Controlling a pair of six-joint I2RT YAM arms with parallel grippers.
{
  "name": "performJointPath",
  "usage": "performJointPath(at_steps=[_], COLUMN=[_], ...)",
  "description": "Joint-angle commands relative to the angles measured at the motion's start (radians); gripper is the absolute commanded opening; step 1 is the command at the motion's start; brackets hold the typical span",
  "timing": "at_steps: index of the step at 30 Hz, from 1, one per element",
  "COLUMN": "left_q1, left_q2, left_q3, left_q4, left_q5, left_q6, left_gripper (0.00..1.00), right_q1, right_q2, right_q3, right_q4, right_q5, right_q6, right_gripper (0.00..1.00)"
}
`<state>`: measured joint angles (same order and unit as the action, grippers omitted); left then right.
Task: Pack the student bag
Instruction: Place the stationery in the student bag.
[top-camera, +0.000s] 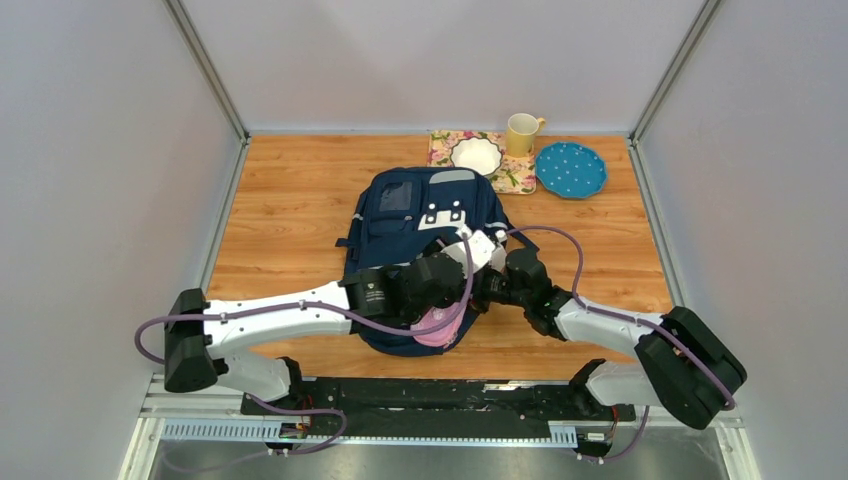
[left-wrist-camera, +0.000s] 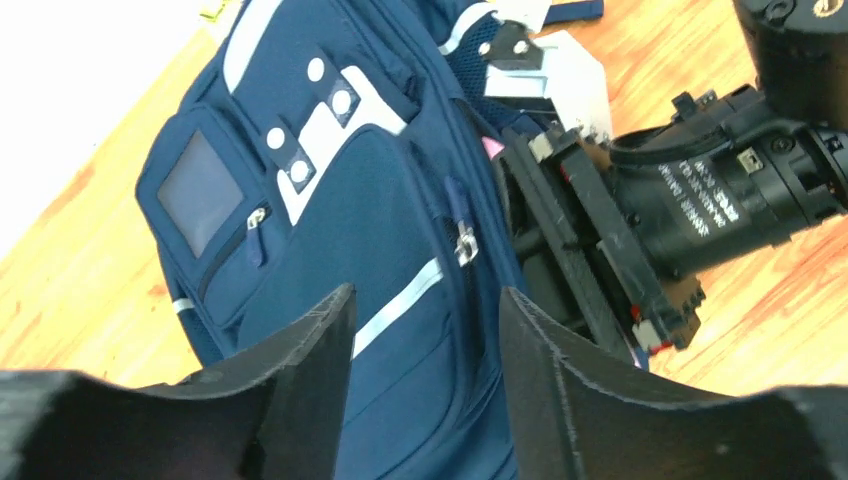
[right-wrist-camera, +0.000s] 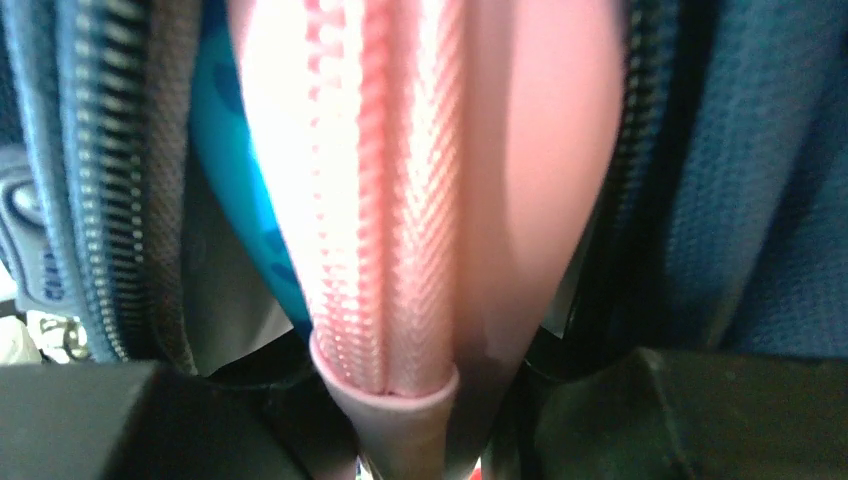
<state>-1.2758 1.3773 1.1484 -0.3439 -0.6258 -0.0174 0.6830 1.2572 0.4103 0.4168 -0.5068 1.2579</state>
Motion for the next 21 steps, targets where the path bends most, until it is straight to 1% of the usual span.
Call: performJointPath(at_steps=[1, 2, 3, 5, 6, 7, 8, 9, 10, 11, 12, 14, 16, 17, 21], left_q1=[0.001, 0.001, 0.001, 0.001, 0.003, 0.001, 0.001, 0.003, 0.001, 0.003, 0.001, 0.001, 0.003, 0.001, 0.001], left_q2=[-0.135, -0.162, -0.228, -0.303, -0.387, -0.427, -0.466, -0.533, -0.562, -0.611, -0.635, -0.667, -0.689, -0.689, -0.627], left_q3=[-0.067, -0.093, -0.158, -0.237, -0.324, -0.369, -0.41, -0.477, -0.507, -0.533, -0.58, -0.614, -0.648, -0.659, -0.664], left_q4=[0.002, -0.004, 0.0, 0.026, 0.066, 0.092, 0.114, 0.143, 0.157, 0.17, 0.205, 0.238, 0.287, 0.301, 0.298], left_q5=[-0.018, -0.031, -0.043, -0.046, -0.042, -0.017, 0.0, 0.011, 0.03, 0.038, 0.041, 0.08, 0.113, 0.129, 0.196], left_q6=[-0.068, -0.082, -0.105, -0.102, -0.093, -0.072, -0.018, 0.006, 0.017, 0.087, 0.112, 0.189, 0.227, 0.262, 0.295], left_gripper=[0.68, 0.69, 0.7, 0.7, 0.71, 0.71, 0.71, 0.71, 0.72, 0.72, 0.73, 0.75, 0.79, 0.8, 0.82], right_q1=[-0.007, -0.01, -0.01, -0.01, -0.011, -0.011, -0.011, -0.011, -0.011, -0.013, -0.011, -0.011, -0.011, -0.011, -0.011], right_q2=[0.002, -0.008, -0.012, -0.025, -0.027, -0.028, -0.028, -0.025, -0.021, -0.018, -0.012, -0.009, -0.002, -0.004, -0.002], right_q3=[0.024, 0.03, 0.039, 0.059, 0.064, 0.073, 0.074, 0.076, 0.079, 0.087, 0.085, 0.081, 0.079, 0.081, 0.1], right_q4=[0.2, 0.188, 0.151, 0.122, 0.099, 0.091, 0.088, 0.089, 0.089, 0.083, 0.086, 0.094, 0.106, 0.108, 0.097], right_q5=[0.188, 0.192, 0.197, 0.209, 0.211, 0.209, 0.206, 0.203, 0.192, 0.186, 0.182, 0.175, 0.172, 0.171, 0.163], right_q6=[0.002, -0.008, -0.038, -0.06, -0.075, -0.081, -0.083, -0.086, -0.091, -0.089, -0.089, -0.083, -0.077, -0.077, -0.077], right_gripper=[0.04, 0.04, 0.04, 0.05, 0.05, 0.05, 0.05, 0.05, 0.05, 0.05, 0.05, 0.05, 0.05, 0.05, 0.05])
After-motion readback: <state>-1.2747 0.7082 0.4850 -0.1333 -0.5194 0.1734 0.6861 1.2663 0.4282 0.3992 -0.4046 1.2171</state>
